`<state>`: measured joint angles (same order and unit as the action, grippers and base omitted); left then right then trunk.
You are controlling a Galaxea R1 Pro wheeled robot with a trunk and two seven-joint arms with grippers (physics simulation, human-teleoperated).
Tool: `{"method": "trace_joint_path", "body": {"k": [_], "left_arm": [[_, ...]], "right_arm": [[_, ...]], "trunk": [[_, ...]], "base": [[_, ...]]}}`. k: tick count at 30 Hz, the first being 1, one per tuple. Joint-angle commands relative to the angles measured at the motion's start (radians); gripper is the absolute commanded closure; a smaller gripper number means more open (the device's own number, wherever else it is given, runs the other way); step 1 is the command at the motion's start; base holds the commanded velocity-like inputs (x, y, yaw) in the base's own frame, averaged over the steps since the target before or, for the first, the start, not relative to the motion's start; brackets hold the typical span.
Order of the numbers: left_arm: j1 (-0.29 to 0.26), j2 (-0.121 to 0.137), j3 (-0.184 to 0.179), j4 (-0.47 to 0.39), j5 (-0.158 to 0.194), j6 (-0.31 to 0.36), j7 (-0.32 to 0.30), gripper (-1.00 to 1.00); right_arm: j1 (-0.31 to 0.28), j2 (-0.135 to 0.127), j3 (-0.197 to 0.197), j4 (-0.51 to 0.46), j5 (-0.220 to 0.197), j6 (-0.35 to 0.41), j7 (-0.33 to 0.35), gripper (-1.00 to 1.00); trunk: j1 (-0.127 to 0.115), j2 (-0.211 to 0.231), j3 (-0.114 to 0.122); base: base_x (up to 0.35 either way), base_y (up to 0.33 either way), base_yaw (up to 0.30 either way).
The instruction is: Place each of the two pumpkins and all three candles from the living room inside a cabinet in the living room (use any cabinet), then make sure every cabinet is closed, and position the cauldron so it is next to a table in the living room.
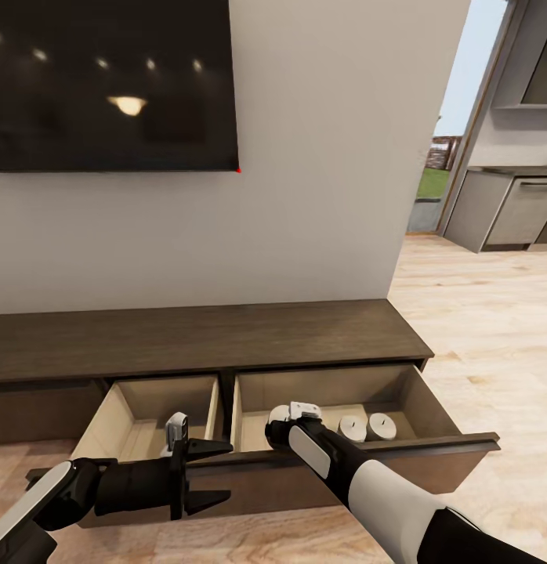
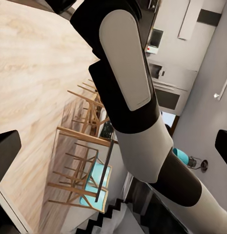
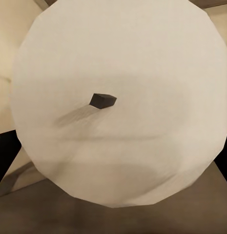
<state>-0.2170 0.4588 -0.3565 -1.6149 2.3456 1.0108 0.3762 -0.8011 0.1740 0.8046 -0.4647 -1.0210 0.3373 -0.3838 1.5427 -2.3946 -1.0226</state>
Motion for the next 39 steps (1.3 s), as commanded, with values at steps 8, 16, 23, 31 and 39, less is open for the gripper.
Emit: {"method": "trace_joint_path", "body": {"k": [8, 16, 23, 31, 39], "left_arm": [[-0.001, 0.001, -0.001, 0.000, 0.011, 0.000, 0.009, -1.00], [-0.001, 0.000, -0.001, 0.000, 0.011, 0.000, 0.009, -1.00], [-0.001, 0.000, -0.001, 0.000, 0.011, -0.001, 0.009, -1.00], [-0.001, 0.000, -0.001, 0.000, 0.011, 0.000, 0.009, -1.00], [-0.001, 0.000, -0.001, 0.000, 0.011, 0.000, 0.009, -1.00]], "right_arm": [[-0.001, -0.001, 0.007, -0.002, -0.007, 0.002, -0.007, 1.00], [-0.001, -0.001, 0.007, -0.002, -0.007, 0.002, -0.007, 1.00], [-0.001, -0.001, 0.007, -0.002, -0.007, 0.002, -0.007, 1.00], [-0.001, -0.001, 0.007, -0.002, -0.006, 0.002, -0.007, -1.00], [-0.001, -0.001, 0.007, -0.002, -0.007, 0.002, -0.007, -1.00]], "trunk": [[0.000, 0.000, -0.001], [0.000, 0.000, -0.001], [0.000, 0.000, -0.001], [0.000, 0.000, -0.001], [0.000, 0.000, -0.001]], "base": [[0.057, 0.000, 0.000], [0.013, 0.000, 0.000], [0.046, 0.000, 0.000], [0.004, 0.000, 0.000], [0.000, 0.000, 0.000]]}}
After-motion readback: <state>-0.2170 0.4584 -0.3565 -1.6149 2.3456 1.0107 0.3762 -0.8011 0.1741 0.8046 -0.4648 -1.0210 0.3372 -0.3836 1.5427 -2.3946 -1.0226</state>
